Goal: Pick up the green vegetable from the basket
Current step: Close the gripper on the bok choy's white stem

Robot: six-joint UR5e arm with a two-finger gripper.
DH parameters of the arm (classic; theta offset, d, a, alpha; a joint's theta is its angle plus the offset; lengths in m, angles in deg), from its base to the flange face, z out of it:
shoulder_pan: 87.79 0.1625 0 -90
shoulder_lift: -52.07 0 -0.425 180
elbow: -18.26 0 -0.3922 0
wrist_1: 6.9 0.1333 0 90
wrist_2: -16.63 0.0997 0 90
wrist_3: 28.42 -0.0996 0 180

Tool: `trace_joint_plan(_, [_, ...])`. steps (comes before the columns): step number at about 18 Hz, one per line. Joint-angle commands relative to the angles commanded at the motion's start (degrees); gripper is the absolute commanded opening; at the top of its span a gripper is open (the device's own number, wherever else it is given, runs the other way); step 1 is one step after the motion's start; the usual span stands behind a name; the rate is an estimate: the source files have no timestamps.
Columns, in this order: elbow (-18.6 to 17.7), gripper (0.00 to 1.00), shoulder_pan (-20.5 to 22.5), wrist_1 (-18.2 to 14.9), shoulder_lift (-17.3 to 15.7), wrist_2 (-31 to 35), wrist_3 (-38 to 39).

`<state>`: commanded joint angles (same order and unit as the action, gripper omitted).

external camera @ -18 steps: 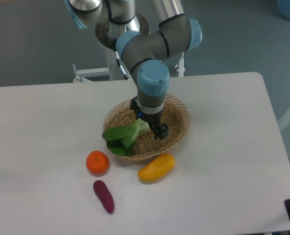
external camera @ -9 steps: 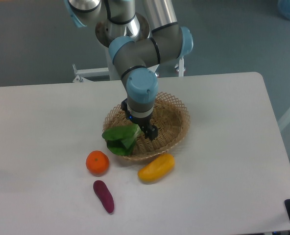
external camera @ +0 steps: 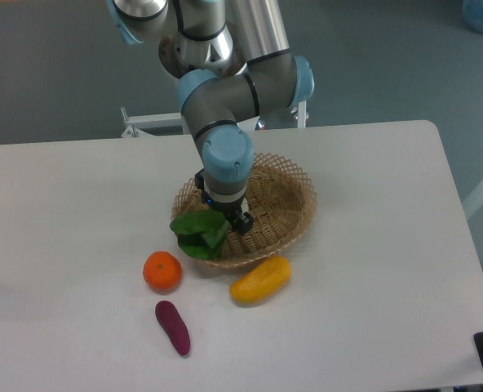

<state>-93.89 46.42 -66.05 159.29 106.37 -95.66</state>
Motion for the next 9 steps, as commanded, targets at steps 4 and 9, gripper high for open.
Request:
trace_joint_plan(4, [0.4,0.37,0.0,-0.1,-0.2,0.0,1.2])
trace_joint_plan(9, [1.8,0.36,0.2,-0.4,-1.0,0.2,1.2])
